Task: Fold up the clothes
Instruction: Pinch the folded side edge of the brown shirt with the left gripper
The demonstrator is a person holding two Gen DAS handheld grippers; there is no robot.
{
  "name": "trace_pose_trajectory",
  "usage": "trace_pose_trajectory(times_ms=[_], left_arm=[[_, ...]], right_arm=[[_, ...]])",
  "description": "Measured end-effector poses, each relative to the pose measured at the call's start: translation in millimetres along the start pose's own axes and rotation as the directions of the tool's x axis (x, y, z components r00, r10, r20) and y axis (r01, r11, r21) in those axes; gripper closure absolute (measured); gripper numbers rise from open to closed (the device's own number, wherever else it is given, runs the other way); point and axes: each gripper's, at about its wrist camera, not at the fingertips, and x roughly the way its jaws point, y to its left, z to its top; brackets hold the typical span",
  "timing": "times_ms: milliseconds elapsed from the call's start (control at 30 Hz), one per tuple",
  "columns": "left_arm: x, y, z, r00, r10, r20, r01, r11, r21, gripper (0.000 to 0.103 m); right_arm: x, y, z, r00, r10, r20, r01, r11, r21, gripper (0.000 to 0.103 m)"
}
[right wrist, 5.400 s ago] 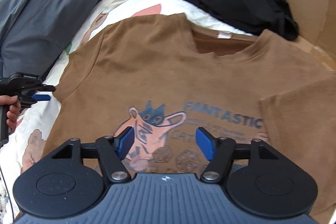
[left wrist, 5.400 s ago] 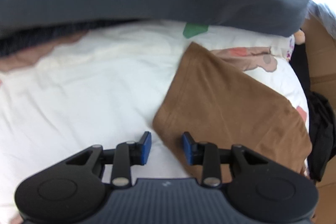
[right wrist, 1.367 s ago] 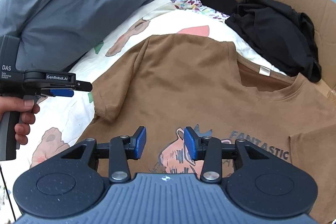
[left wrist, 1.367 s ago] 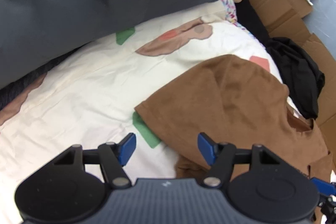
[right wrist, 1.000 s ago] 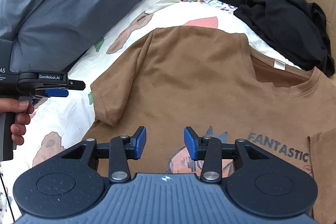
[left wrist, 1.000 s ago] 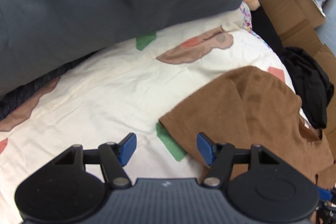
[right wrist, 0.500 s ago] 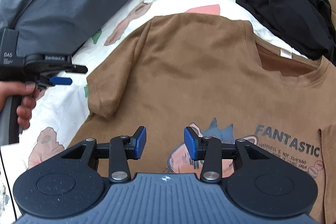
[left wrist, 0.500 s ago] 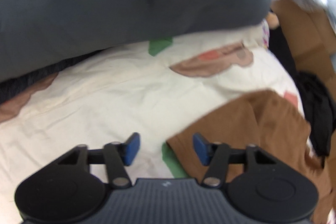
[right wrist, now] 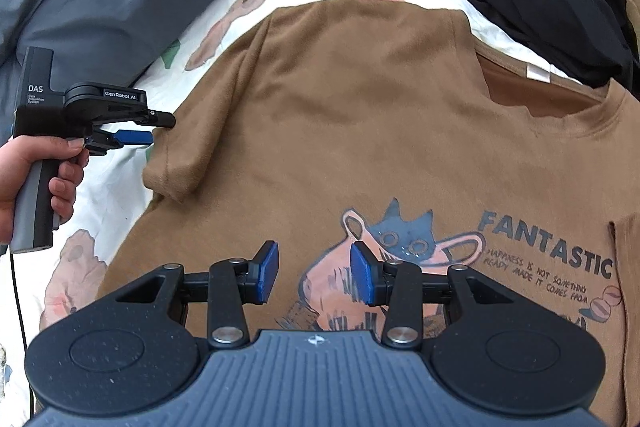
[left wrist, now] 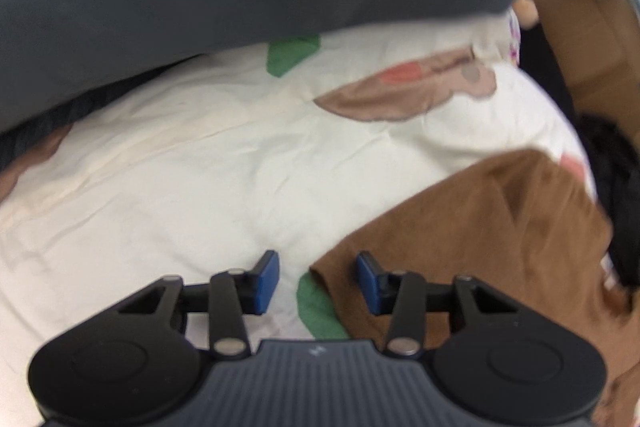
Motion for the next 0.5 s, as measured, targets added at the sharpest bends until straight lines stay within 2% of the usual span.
trace_pose_trajectory(times_ms=[67,167,233,300,500], left_arm=[[2,-12,-2,1.000,0.030,0.003,-0.030,0.997,0.067,0.054],[4,-20,-2,0.999,0.050,-0.002,-0.049,0.992,0.115,0.054],[4,-18,-1,0.999,0.050,-0.009,-0.049,0.992,0.116,0.065],[3,-13,1,0.999,0.038,-0.023,-0.035,0.994,0.100,0.098],[-13,-15,6,1.000,-0.012,-0.011,0.013,0.997,0.081,0.101]], right_arm=[[0,-2,-1,1.000,-0.003,-0.006,0.003,1.000,0.007,0.059],[-1,-3,-1,1.000,-0.006,-0.010,0.006,1.000,0.012,0.059],[-4,-2,-1,1.000,-0.008,-0.005,0.008,1.000,0.002,0.059],[-7,-2,-1,1.000,-0.009,-0.002,0.009,1.000,0.000,0.059],[-23,1,1,1.000,-0.010,0.012,0.010,1.000,-0.007,0.059]])
